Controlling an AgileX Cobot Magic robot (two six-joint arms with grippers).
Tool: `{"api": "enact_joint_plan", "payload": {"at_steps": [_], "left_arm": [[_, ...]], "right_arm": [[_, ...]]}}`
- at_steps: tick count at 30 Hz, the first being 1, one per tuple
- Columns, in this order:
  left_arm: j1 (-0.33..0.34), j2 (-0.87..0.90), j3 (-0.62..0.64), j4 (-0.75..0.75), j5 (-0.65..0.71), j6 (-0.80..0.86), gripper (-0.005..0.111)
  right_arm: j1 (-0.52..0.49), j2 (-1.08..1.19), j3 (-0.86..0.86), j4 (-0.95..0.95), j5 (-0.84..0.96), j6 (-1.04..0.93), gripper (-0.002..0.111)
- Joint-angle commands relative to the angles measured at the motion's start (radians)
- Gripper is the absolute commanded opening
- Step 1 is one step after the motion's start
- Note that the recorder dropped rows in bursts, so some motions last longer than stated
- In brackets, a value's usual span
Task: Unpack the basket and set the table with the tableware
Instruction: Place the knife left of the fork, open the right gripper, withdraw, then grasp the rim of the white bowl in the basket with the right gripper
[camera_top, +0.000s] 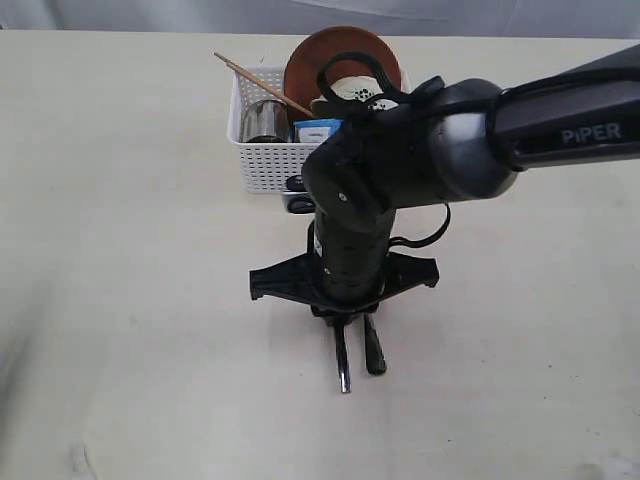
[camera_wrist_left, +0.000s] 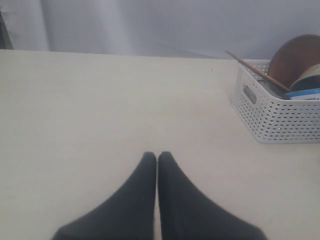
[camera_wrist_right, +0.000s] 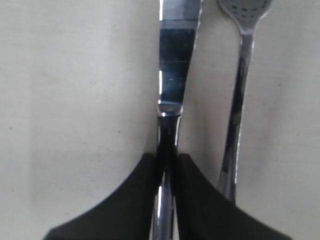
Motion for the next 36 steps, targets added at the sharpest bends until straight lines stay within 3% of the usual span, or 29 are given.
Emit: {"api": "enact_joint_plan", "payload": {"at_steps": [1, 11, 12, 15, 18, 25, 29, 36], "left_arm": [[-0.003, 0.003, 0.001, 0.0, -0.01, -0.005, 0.001], [-0.003, 0.003, 0.001, 0.0, -0.01, -0.005, 0.001], [-0.003, 0.003, 0.001, 0.0, -0.01, -0.005, 0.001], [-0.003, 0.003, 0.001, 0.0, -0.01, -0.005, 0.001], [-0.003, 0.003, 0.001, 0.0, -0.01, -0.005, 0.001], [-0.003, 0.003, 0.001, 0.0, -0.01, -0.005, 0.001], [-0.003, 0.003, 0.001, 0.0, -0.01, -0.005, 0.001], [-0.003, 0.003, 0.001, 0.0, -0.01, -0.005, 0.001]], "right_arm": [[-0.005, -0.009, 0.011, -0.007, -0.016, -0.016, -0.001], [-0.005, -0.009, 0.009, 0.0, -0.022, -0.016, 0.002], [-0.005, -0.009, 0.009, 0.0, -0.022, -0.016, 0.005], [-0.005, -0.009, 0.009, 0.004, -0.02, -0.016, 0.035], [-0.005, -0.023, 0.009, 0.023, -0.023, -0.062, 0.046], [-0.005, -0.153, -0.088, 0.076, -0.021, -0.195, 0.046], [-0.005, -0.217, -0.243, -0.017, 0.036, -0.221, 0.046], [-0.104, -0.1, -0.605, -0.154, 0.415, -0.266, 0.046]]}}
